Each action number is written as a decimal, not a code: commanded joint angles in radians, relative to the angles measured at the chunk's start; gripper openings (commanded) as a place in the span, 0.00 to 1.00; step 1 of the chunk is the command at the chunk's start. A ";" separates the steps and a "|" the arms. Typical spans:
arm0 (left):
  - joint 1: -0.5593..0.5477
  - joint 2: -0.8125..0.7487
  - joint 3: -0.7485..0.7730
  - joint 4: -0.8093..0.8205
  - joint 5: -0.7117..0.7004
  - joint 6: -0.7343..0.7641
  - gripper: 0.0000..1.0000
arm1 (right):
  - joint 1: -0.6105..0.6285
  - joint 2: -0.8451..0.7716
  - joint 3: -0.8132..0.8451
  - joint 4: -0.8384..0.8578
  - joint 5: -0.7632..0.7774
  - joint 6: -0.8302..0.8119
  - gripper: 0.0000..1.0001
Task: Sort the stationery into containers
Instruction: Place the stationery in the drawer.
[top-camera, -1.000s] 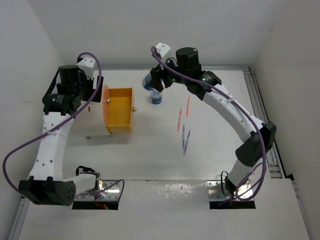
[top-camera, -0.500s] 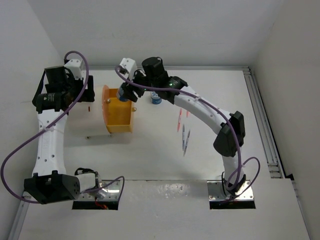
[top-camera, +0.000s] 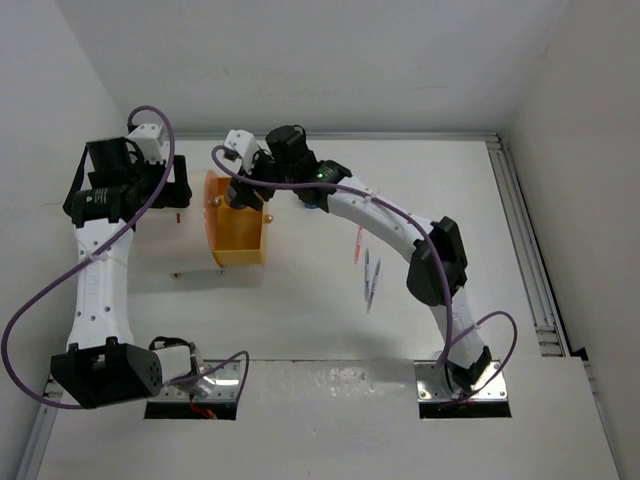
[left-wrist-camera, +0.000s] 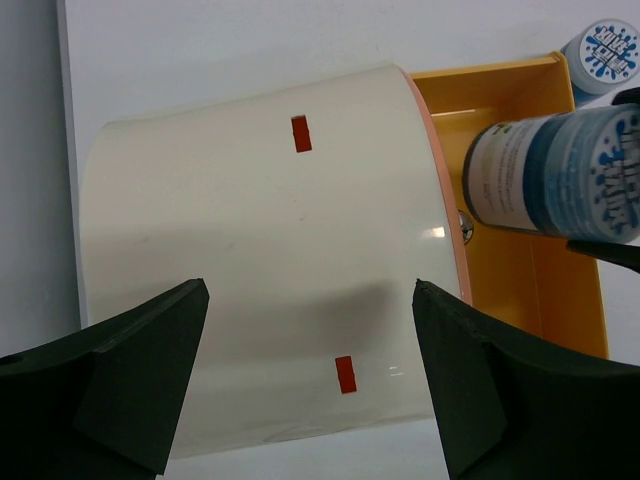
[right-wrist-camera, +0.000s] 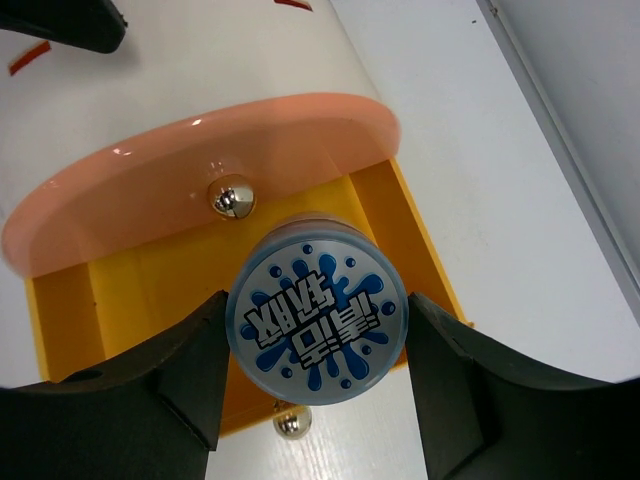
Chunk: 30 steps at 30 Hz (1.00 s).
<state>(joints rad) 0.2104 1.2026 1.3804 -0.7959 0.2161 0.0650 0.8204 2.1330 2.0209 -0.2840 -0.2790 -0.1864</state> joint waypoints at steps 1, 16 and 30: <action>0.012 -0.014 -0.003 0.049 0.028 -0.022 0.90 | 0.014 0.027 0.053 0.114 0.006 -0.018 0.03; 0.018 -0.017 -0.012 0.052 0.017 -0.027 0.90 | 0.014 0.128 0.108 0.149 0.050 -0.041 0.35; 0.017 -0.011 -0.014 0.063 0.019 -0.030 0.90 | 0.005 0.039 0.151 0.210 0.101 0.053 0.80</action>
<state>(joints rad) 0.2161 1.2026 1.3689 -0.7708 0.2214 0.0433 0.8330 2.2639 2.1384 -0.1528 -0.1997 -0.1795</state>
